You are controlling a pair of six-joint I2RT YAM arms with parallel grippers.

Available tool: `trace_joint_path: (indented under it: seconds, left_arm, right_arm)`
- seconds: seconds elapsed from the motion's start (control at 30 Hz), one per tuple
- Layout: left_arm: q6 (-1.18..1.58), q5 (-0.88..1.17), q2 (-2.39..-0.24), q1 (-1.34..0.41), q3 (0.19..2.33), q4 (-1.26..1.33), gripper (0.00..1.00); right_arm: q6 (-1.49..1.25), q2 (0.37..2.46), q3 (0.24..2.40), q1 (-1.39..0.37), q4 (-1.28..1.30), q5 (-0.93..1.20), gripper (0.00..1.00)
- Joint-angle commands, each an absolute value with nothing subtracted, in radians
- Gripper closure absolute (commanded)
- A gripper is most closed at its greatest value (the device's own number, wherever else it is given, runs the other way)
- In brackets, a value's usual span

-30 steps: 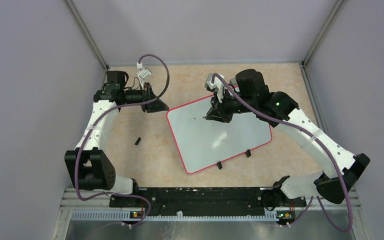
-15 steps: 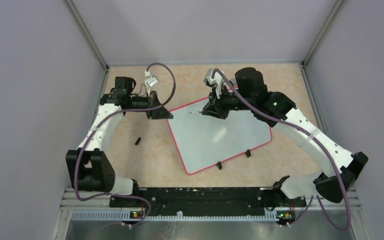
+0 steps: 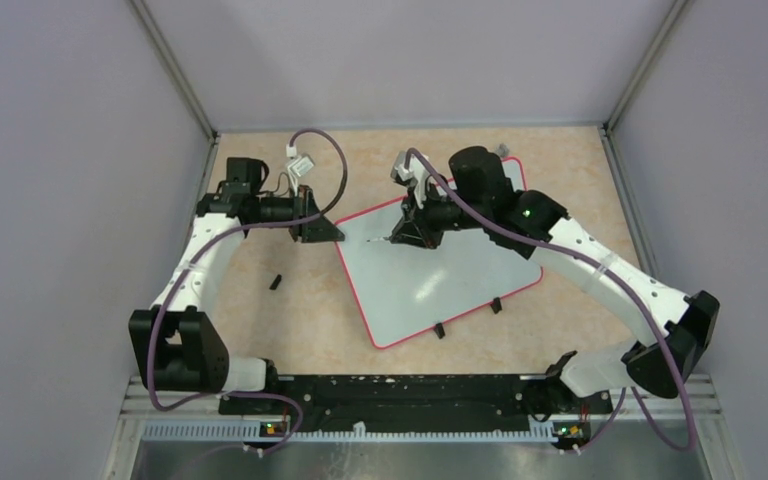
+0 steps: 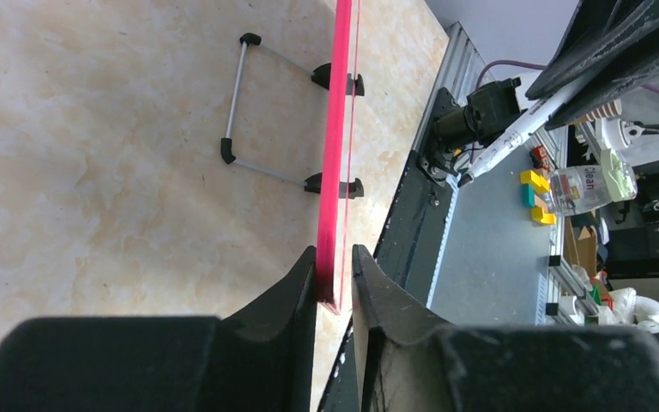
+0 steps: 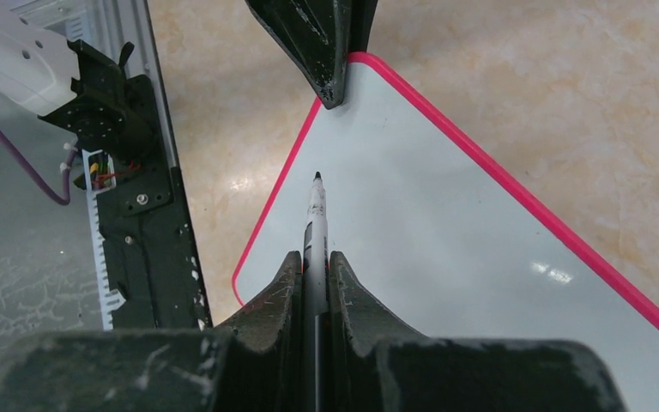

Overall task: Write a sentence on the whiteboard
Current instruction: Hold the whiteboard on the whiteboard stand, then write a sentence on the whiteboard.

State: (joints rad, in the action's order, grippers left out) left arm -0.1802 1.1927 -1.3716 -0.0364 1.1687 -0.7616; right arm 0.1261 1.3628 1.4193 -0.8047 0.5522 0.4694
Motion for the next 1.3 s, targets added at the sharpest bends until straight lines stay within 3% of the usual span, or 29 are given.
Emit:
trace_joint_path:
  seconds: [0.0, 0.5, 1.27]
  left_arm:
    - [-0.148, 1.209, -1.331, -0.019, 1.199, -0.729, 0.77]
    - [-0.115, 1.229, -1.323, -0.011, 1.158, -0.656, 1.0]
    - [-0.12, 1.232, -1.317, -0.011, 1.14, -0.644, 1.0]
  right_arm:
    - [0.104, 1.365, 1.412, -0.83, 0.466, 0.45, 1.0]
    - [0.092, 1.436, 1.471, -0.896, 0.457, 0.333, 1.0]
    - [0.066, 1.485, 1.526, -0.897, 0.465, 0.221, 1.0]
